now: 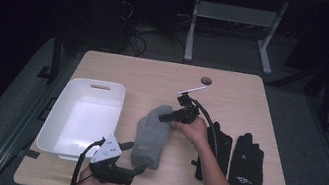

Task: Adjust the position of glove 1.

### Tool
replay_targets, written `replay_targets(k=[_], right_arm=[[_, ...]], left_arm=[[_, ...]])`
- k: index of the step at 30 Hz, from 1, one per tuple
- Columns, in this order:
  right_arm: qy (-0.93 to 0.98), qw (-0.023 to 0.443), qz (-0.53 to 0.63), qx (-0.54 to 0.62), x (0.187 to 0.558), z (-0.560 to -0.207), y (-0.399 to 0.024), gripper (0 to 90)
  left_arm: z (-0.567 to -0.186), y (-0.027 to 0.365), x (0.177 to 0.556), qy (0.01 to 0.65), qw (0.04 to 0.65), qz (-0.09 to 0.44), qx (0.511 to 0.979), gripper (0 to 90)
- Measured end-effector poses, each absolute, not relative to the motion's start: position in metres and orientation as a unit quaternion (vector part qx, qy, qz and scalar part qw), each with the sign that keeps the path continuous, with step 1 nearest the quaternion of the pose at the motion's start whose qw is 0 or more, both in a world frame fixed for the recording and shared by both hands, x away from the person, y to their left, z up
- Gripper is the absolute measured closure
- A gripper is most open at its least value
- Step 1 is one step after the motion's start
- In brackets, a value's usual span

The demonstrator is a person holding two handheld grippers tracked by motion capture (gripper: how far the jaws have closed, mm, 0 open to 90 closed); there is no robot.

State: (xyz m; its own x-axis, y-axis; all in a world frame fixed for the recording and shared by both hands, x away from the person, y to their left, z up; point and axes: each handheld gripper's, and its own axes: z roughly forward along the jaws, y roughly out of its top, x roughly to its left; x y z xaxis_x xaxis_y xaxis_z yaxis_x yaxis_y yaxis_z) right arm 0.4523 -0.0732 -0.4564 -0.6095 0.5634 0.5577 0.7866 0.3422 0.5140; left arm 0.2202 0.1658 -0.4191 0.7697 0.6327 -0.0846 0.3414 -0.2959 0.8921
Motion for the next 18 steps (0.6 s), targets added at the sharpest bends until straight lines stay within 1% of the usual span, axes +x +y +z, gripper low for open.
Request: replay_targets(k=[6, 11, 18], right_arm=[[-0.804, 0.135, -0.400, -0.419, 0.446, -0.452, -0.083, 72.3], [-0.803, 0.126, -0.406, -0.418, 0.439, -0.448, -0.098, 72.8], [-0.800, 0.115, -0.411, -0.422, 0.429, -0.445, -0.119, 73.6]], left_arm=[[-0.419, 0.163, 0.222, 0.309, 0.509, 0.136, 0.792, 19.8], [-0.419, 0.156, 0.222, 0.306, 0.508, 0.118, 0.796, 19.7], [-0.408, 0.152, 0.228, 0.301, 0.513, 0.112, 0.796, 19.7]])
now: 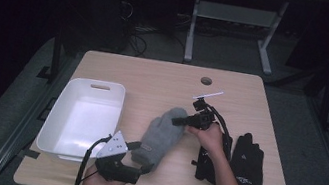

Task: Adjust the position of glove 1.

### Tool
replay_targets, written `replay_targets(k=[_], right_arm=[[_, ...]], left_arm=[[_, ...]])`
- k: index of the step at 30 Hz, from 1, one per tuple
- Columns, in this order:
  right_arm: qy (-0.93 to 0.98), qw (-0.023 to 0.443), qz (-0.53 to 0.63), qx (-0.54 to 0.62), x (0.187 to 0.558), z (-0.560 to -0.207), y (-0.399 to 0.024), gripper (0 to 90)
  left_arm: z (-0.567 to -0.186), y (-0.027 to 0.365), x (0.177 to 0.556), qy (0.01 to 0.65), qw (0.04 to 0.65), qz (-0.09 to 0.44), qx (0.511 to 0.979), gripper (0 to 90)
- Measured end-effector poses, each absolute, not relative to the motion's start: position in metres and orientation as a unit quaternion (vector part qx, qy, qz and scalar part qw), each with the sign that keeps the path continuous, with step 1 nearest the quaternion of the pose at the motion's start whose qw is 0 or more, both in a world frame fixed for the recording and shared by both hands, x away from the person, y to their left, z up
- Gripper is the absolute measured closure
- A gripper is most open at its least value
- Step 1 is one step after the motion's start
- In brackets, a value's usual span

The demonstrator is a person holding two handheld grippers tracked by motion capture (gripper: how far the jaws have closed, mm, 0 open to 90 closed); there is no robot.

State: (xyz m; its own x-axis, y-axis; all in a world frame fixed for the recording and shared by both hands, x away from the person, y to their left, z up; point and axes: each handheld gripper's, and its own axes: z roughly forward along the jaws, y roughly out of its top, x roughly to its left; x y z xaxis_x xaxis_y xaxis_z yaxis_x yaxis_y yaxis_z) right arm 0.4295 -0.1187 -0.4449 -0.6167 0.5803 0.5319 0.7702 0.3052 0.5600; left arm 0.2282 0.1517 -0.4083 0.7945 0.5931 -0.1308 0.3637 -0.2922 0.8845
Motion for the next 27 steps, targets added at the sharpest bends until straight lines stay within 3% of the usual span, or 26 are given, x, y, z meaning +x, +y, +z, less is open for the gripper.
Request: replay_targets(k=[9, 20, 27], right_arm=[[-0.794, 0.102, -0.415, -0.432, 0.420, -0.446, -0.149, 74.0], [-0.797, 0.087, -0.414, -0.431, 0.415, -0.446, -0.168, 73.8], [-0.795, 0.088, -0.417, -0.433, 0.415, -0.450, -0.170, 73.0]], left_arm=[[-0.398, 0.137, 0.258, 0.338, 0.499, 0.089, 0.793, 21.2], [-0.417, 0.134, 0.288, 0.435, 0.469, 0.028, 0.768, 21.8], [-0.432, 0.132, 0.297, 0.463, 0.439, -0.007, 0.770, 22.1]])
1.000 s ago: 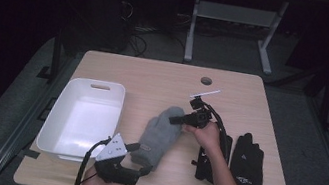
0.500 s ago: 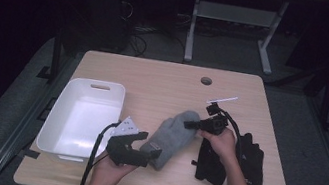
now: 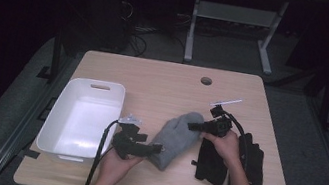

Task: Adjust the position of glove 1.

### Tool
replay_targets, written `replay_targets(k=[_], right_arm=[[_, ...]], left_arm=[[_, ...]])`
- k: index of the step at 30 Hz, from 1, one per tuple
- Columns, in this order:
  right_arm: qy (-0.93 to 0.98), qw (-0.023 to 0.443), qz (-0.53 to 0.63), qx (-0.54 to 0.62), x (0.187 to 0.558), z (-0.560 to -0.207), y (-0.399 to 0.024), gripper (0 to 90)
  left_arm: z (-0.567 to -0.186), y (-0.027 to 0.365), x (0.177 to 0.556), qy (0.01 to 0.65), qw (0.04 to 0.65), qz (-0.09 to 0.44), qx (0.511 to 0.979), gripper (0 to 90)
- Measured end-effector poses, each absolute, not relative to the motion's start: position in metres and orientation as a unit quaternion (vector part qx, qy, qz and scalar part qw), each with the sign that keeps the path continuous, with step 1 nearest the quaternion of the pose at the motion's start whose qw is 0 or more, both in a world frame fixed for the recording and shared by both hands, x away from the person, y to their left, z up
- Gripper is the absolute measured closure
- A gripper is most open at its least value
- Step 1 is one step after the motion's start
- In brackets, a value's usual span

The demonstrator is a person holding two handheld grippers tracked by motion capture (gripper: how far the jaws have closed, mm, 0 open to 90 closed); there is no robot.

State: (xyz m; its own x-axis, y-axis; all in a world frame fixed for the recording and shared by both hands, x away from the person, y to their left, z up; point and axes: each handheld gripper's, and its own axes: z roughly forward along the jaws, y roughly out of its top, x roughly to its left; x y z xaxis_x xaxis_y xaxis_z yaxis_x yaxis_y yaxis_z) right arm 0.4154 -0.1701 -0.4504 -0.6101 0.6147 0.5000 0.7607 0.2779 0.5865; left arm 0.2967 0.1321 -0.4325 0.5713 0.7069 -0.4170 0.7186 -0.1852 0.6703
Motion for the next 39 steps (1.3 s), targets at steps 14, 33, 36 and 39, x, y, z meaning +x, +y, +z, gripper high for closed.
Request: replay_targets(k=[14, 33, 36, 39], right_arm=[[-0.769, 0.089, -0.419, -0.474, 0.415, -0.457, -0.177, 37.4], [-0.745, 0.120, -0.424, -0.501, 0.424, -0.470, -0.150, 58.5], [-0.744, 0.120, -0.428, -0.498, 0.424, -0.470, -0.149, 64.9], [-0.742, 0.118, -0.435, -0.496, 0.423, -0.467, -0.148, 69.4]], left_arm=[[-0.451, 0.131, 0.296, 0.488, 0.417, -0.060, 0.764, 23.7], [-0.455, 0.140, 0.298, 0.488, 0.420, -0.106, 0.758, 46.6], [-0.456, 0.141, 0.297, 0.489, 0.426, -0.108, 0.754, 48.9], [-0.455, 0.141, 0.296, 0.488, 0.431, -0.105, 0.751, 50.7]])
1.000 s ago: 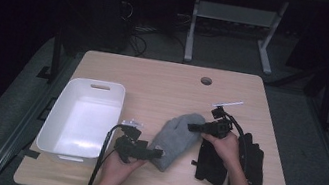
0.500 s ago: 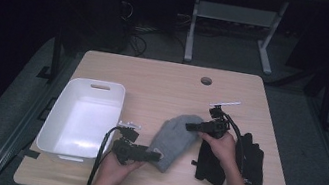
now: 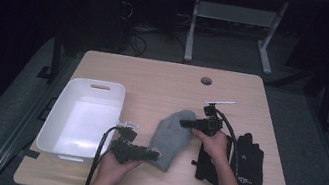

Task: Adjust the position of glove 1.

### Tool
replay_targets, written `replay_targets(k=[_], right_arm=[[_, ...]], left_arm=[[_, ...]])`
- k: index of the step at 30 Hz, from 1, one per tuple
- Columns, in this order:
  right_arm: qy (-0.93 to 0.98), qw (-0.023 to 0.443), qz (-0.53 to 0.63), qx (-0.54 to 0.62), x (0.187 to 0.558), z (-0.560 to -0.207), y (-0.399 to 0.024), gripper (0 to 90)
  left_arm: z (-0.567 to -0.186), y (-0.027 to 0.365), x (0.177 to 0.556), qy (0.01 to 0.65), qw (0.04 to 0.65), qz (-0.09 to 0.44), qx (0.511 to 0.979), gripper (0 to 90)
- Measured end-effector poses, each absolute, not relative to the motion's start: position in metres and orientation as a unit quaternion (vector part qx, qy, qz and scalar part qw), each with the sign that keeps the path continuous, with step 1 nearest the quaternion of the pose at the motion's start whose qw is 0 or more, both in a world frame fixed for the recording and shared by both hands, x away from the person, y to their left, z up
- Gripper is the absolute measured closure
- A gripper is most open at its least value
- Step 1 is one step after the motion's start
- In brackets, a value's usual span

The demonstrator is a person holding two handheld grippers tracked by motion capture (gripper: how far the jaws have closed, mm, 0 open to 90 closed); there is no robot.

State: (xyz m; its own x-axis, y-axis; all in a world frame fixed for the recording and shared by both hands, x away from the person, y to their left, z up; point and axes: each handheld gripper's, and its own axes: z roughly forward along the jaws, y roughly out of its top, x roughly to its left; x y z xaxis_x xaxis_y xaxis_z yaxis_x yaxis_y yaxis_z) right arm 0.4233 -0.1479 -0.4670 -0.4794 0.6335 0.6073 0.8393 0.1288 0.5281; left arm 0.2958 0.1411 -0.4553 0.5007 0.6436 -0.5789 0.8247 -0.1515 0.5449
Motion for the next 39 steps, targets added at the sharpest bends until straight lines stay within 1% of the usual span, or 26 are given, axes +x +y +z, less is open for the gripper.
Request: replay_targets(k=[4, 18, 24, 26, 27, 28, 29, 30, 31, 32, 35, 38, 39], right_arm=[[-0.738, 0.117, -0.440, -0.497, 0.421, -0.463, -0.150, 70.3], [-0.733, 0.108, -0.454, -0.496, 0.415, -0.444, -0.160, 71.2], [-0.733, 0.106, -0.453, -0.496, 0.415, -0.441, -0.162, 71.5], [-0.736, 0.105, -0.449, -0.496, 0.415, -0.442, -0.161, 71.5], [-0.740, 0.103, -0.443, -0.496, 0.415, -0.443, -0.160, 71.5], [-0.742, 0.103, -0.440, -0.495, 0.416, -0.445, -0.160, 71.6], [-0.740, 0.104, -0.440, -0.498, 0.416, -0.447, -0.160, 71.6], [-0.740, 0.105, -0.438, -0.500, 0.416, -0.450, -0.159, 71.6], [-0.740, 0.105, -0.438, -0.500, 0.416, -0.450, -0.159, 71.6], [-0.741, 0.106, -0.436, -0.500, 0.416, -0.451, -0.159, 71.6], [-0.744, 0.106, -0.434, -0.497, 0.416, -0.452, -0.158, 71.6], [-0.742, 0.104, -0.436, -0.498, 0.415, -0.451, -0.157, 71.6], [-0.744, 0.104, -0.435, -0.496, 0.415, -0.451, -0.157, 71.6]], left_arm=[[-0.455, 0.142, 0.296, 0.490, 0.439, -0.111, 0.745, 51.1], [-0.447, 0.135, 0.295, 0.477, 0.453, -0.119, 0.744, 53.8], [-0.449, 0.133, 0.297, 0.474, 0.448, -0.124, 0.748, 53.8], [-0.453, 0.132, 0.298, 0.483, 0.438, -0.138, 0.745, 51.1], [-0.456, 0.132, 0.300, 0.488, 0.434, -0.149, 0.742, 47.4], [-0.458, 0.132, 0.302, 0.491, 0.434, -0.163, 0.738, 43.1], [-0.458, 0.132, 0.302, 0.490, 0.434, -0.164, 0.738, 37.8], [-0.459, 0.132, 0.303, 0.491, 0.433, -0.168, 0.737, 30.7], [-0.460, 0.131, 0.304, 0.491, 0.429, -0.175, 0.738, 30.7], [-0.461, 0.130, 0.304, 0.493, 0.425, -0.182, 0.737, 27.7], [-0.464, 0.126, 0.306, 0.492, 0.419, -0.195, 0.738, 24.3], [-0.467, 0.124, 0.307, 0.493, 0.417, -0.209, 0.734, 25.3], [-0.469, 0.123, 0.308, 0.490, 0.420, -0.221, 0.731, 30.1]])
